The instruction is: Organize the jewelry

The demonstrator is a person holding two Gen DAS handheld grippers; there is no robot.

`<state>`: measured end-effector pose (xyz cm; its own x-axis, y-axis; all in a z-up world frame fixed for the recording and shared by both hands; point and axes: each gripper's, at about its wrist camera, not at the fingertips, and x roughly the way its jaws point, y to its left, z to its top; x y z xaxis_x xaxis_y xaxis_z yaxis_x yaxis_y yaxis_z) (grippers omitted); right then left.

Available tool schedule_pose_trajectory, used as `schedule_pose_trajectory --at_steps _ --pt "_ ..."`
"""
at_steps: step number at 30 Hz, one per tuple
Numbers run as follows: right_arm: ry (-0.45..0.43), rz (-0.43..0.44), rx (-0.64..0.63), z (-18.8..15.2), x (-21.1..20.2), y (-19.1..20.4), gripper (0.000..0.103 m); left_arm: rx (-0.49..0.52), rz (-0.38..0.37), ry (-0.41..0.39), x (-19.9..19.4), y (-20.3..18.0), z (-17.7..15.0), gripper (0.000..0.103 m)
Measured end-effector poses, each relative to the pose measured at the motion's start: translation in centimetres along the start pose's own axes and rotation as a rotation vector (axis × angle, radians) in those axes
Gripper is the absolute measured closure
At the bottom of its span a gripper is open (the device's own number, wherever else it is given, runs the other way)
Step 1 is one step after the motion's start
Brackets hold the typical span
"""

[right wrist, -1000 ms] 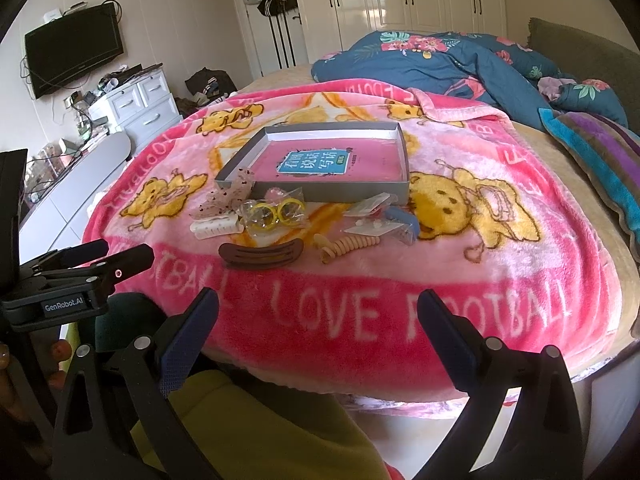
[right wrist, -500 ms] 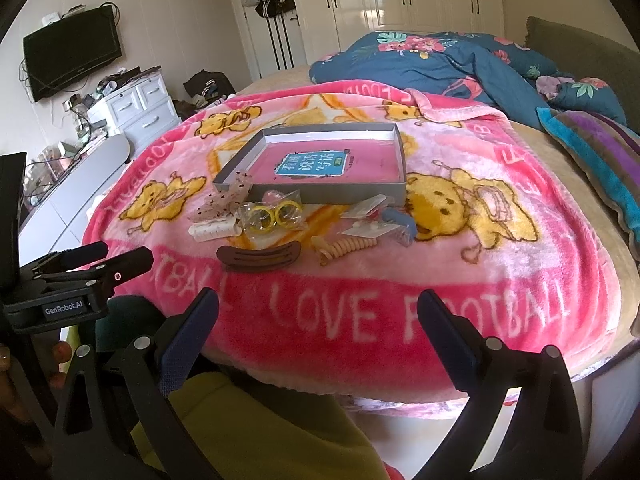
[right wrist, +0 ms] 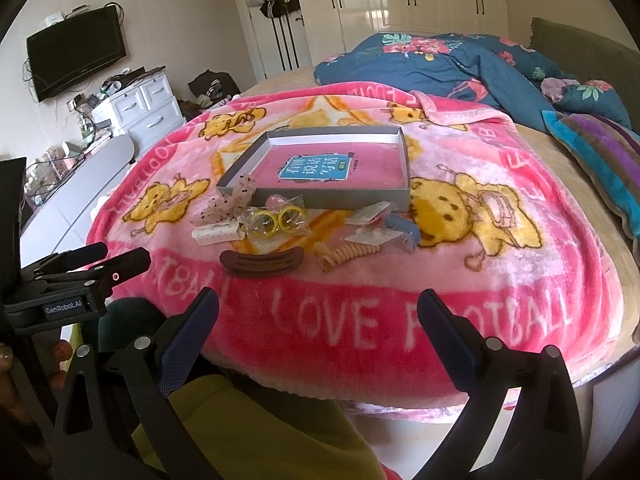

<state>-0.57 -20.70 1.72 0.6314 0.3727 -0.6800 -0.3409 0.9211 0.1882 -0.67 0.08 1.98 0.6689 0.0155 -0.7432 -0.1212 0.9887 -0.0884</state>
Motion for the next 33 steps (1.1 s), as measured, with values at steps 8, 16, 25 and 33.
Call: schedule_pose_trajectory --at_steps 8,16,25,33 --pt "0.015 0.018 -0.035 1.2 1.7 -0.6 0.004 -0.054 0.030 0.016 1.2 2.6 0.2 0.008" --pt "0.053 0.018 -0.008 2.0 4.5 -2.9 0.004 -0.017 0.013 0.069 3.9 2.7 0.3 0.008" --pt "0.061 -0.034 0.045 3.1 7.0 -6.1 0.004 -0.018 -0.078 0.199 10.3 0.8 -0.1 0.008" --pt "0.074 -0.007 0.079 4.2 9.5 -7.3 0.004 -0.134 -0.139 0.247 14.7 1.2 -0.6 0.010"
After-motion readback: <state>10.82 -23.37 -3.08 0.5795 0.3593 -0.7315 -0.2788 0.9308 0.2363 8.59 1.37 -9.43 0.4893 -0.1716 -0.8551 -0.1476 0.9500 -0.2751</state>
